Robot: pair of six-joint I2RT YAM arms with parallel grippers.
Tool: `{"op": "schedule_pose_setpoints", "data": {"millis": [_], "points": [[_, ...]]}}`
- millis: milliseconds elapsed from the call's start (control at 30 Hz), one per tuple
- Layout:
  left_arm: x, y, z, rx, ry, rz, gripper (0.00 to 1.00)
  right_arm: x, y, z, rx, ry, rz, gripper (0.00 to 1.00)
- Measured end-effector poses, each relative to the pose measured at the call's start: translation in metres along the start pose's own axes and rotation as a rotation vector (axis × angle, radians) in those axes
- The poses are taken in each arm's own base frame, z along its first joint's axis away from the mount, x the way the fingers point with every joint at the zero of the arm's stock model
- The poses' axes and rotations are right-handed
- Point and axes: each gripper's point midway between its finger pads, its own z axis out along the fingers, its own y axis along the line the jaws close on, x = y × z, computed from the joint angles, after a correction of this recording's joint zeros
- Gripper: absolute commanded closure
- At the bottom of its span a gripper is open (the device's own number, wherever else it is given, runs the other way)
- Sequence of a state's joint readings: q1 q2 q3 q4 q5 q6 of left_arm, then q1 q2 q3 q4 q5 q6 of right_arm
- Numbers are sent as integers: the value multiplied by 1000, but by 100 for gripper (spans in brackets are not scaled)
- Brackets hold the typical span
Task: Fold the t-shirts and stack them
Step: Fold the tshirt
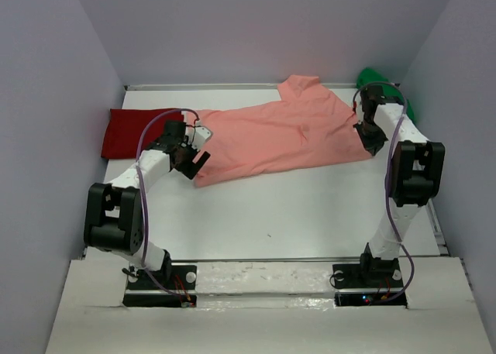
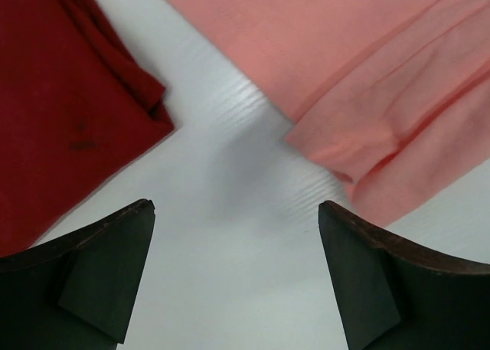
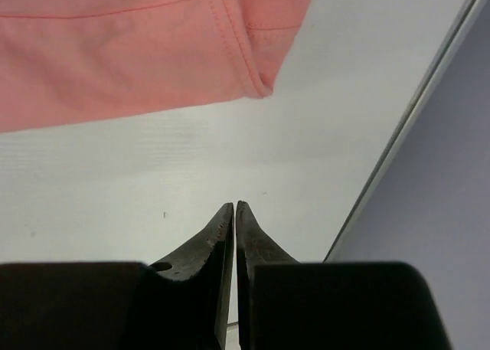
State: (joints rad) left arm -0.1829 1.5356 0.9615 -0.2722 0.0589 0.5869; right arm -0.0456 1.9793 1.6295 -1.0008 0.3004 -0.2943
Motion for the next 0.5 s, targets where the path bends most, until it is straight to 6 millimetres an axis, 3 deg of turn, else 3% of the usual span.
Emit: {"op": "schedule_pose_setpoints", "data": {"millis": [100,200,333,467,500], "points": [[-3,13,-13,-71,-9,-1,1,-7,-7,-21,2,-54,10,99],[-9,19,-24,-99,-35,-2,1,-13,-14,-38,15,-104,26,100],[-25,2,-34,3,-114,13,2,-22,-12,-45,-6,-144,45,100],[-35,-21,-35,138,-166,36,20,-25,-1,-39,-57,-147,59,100],[-36,-27,-34,178,-174,42,29,-27,3,-33,-72,-141,63,100]]}}
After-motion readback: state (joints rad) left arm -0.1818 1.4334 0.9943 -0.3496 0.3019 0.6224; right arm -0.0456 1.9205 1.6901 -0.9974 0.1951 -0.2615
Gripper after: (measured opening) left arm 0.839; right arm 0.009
